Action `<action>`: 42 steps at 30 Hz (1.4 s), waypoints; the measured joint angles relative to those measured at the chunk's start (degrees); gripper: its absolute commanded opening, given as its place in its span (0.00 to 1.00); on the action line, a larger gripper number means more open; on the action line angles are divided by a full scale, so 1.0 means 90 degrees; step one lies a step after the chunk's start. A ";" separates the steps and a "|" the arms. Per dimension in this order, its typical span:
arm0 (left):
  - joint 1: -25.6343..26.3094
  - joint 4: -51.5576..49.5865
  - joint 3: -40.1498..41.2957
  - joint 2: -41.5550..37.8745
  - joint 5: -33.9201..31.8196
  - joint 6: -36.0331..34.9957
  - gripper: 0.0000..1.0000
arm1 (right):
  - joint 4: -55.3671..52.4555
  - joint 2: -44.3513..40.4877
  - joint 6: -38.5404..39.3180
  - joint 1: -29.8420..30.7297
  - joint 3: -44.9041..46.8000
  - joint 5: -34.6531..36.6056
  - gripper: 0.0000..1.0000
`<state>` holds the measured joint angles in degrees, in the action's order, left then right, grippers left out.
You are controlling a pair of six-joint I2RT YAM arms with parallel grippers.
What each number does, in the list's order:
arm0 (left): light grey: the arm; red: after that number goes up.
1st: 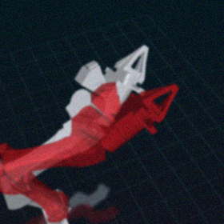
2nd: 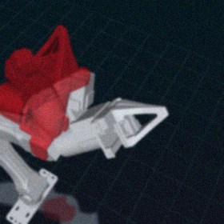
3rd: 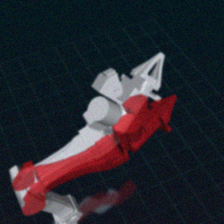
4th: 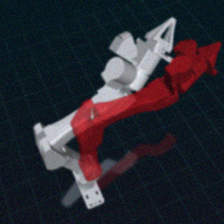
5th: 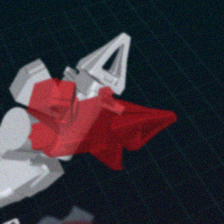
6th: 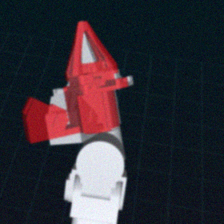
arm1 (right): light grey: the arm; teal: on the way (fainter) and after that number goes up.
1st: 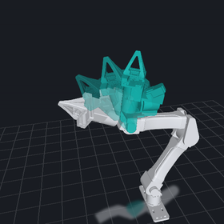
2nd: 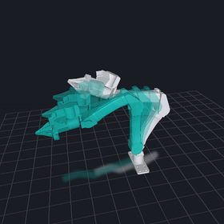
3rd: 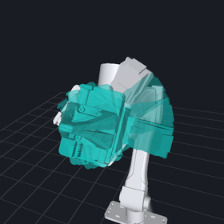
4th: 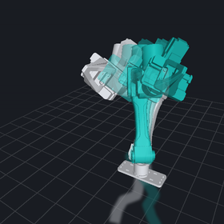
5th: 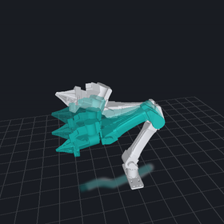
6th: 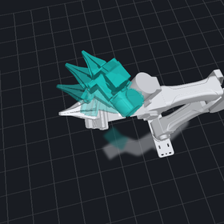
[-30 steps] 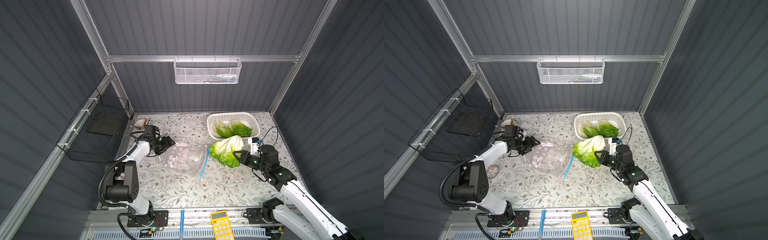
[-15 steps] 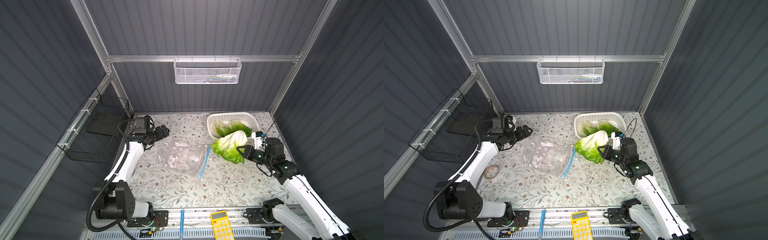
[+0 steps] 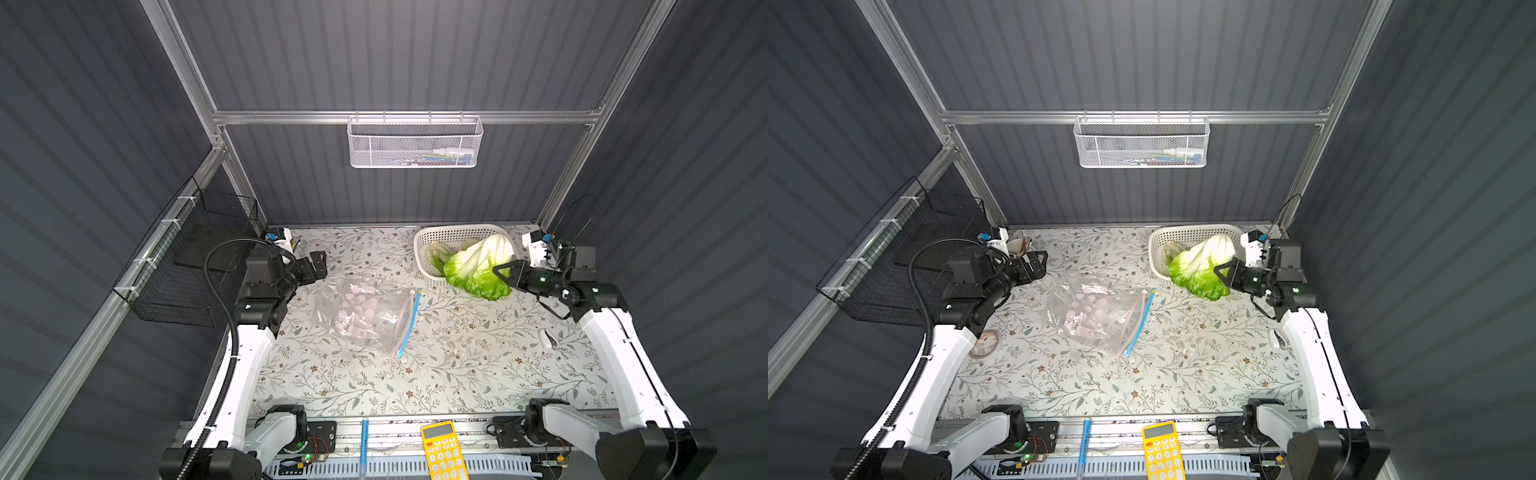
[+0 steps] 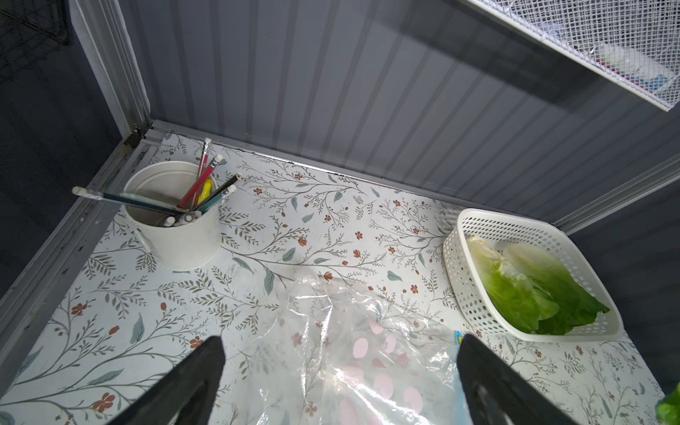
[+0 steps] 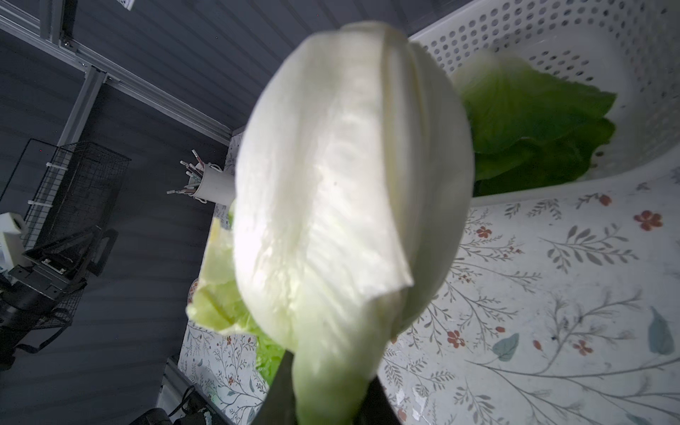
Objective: Open the zip-top bag and take out the chinese cabbages
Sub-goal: Place the Chinese cabbage in the basket.
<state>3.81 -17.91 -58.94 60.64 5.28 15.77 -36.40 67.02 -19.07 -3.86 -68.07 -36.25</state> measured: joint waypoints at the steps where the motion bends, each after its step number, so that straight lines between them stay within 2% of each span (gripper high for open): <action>1: 0.0000 0.0002 0.0012 -0.0002 0.0000 -0.0027 1.00 | -0.0153 0.0226 0.0165 -0.0126 -0.0253 -0.0066 0.00; 10: 0.0000 0.0097 0.0138 -0.0114 0.0034 -0.0216 1.00 | -0.1304 0.2297 0.1163 -0.0743 -0.2225 -0.0340 0.00; 15: 0.0000 0.0131 0.0153 -0.0112 0.0117 -0.0257 1.00 | -0.1792 0.3446 0.1416 -0.0806 -0.3502 -0.0432 0.00; 20: 0.0000 0.0138 0.0165 -0.0112 0.0236 -0.0316 1.00 | -0.2322 0.4835 0.1566 -0.0804 -0.5190 -0.0770 0.01; 23: 0.0000 0.0165 0.0197 -0.0114 0.0299 -0.0367 1.00 | -0.2654 0.5700 0.1600 -0.0782 -0.6190 -0.0942 0.11; 25: 0.0000 0.0194 0.0255 -0.0114 0.0347 -0.0384 1.00 | -0.2880 0.6268 0.1620 -0.0763 -0.6768 -0.1013 0.13; 27: 0.0000 0.0219 0.0313 -0.0114 0.0386 -0.0401 1.00 | -0.3058 0.6717 0.1622 -0.0726 -0.7162 -0.1042 0.16; 28: 0.0000 0.0248 0.0345 -0.0114 0.0410 -0.0403 1.00 | -0.3128 0.6912 0.1622 -0.0697 -0.7293 -0.1047 0.21; 31: 0.0000 0.0265 0.0374 -0.0112 0.0435 -0.0415 1.00 | -0.3247 0.7237 0.1583 -0.0617 -0.7361 -0.0981 0.30; 34: 0.0000 0.0308 0.0374 -0.0112 0.0461 -0.0420 1.00 | -0.3347 0.7390 0.1523 -0.0566 -0.7368 -0.0828 0.44; 42: 0.0000 0.0321 0.0374 -0.0114 0.0544 -0.0420 1.00 | -0.3490 0.7252 0.1642 -0.0542 -0.7244 -0.0187 0.68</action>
<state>3.81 -15.03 -55.57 59.61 10.17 11.99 -67.81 132.29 -4.29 -8.73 -133.27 -37.93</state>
